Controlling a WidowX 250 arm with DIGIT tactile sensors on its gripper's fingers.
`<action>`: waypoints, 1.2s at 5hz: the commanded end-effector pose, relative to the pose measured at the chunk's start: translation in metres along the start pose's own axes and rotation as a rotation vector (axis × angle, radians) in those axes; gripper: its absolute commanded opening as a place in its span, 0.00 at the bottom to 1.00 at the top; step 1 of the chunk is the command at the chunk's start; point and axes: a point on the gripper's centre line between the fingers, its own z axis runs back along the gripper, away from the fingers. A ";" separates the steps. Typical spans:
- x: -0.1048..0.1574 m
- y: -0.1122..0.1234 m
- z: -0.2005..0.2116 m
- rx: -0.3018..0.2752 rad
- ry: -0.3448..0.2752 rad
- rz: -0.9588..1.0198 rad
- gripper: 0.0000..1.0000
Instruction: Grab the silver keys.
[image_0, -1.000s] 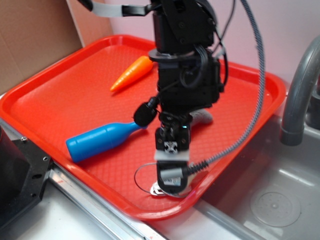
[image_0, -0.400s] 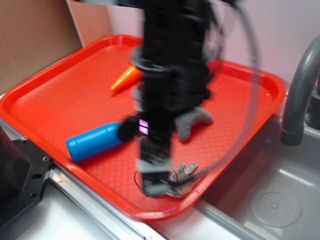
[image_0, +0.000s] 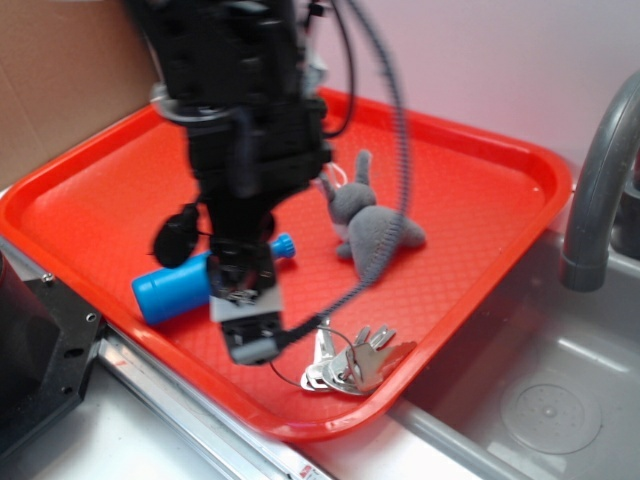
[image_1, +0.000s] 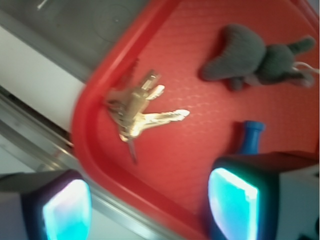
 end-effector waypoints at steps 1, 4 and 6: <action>0.008 -0.012 -0.010 -0.037 -0.053 -0.029 1.00; 0.010 -0.009 -0.029 -0.080 -0.097 -0.014 1.00; 0.013 -0.007 -0.046 -0.153 -0.099 0.003 1.00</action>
